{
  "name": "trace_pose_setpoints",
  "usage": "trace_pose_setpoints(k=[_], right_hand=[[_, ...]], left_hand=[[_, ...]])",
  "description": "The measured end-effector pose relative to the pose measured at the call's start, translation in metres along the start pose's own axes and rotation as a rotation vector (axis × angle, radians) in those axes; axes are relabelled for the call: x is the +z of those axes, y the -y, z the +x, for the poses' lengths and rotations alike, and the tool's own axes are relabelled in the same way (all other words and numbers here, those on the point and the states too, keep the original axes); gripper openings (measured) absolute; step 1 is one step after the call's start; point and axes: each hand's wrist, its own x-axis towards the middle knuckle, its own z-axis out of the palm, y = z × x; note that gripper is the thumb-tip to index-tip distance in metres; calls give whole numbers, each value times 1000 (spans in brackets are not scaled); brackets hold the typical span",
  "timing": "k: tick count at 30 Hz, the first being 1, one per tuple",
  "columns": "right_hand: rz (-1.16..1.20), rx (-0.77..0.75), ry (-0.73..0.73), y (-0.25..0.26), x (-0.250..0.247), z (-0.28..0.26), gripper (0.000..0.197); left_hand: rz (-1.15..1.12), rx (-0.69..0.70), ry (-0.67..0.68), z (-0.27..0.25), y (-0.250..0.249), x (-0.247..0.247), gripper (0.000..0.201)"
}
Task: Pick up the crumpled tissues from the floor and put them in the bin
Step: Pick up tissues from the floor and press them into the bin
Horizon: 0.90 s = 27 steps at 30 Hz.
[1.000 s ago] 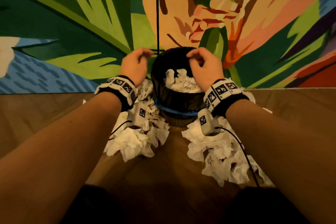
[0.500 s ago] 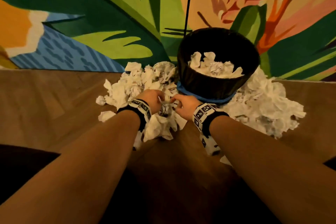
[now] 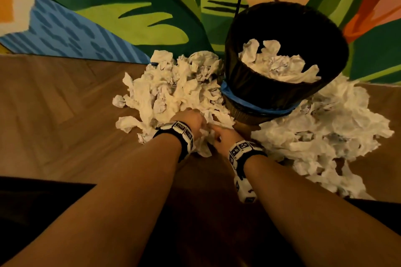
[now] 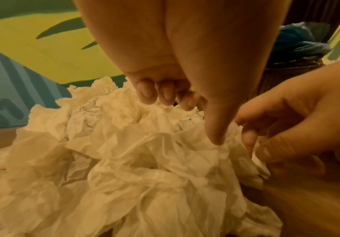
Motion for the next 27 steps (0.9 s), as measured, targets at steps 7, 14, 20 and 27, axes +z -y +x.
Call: trace_pose_setpoints(k=[7,14,20,27], right_hand=[[435,149,-214,-26,-5,2,13],[1299,591,-272,-23,-25,4,31],[866,453,-435,-35,-23,-9,17],[342,450,-444,-46,-17,-15,5]], left_hand=[[-388,-21,-260,10,12,-5,17],[-833,-136,-443,14,14,-20,40],[-995,-239,-652,5,18,-34,29],[-985,-310,-714,-4,19,-36,40]])
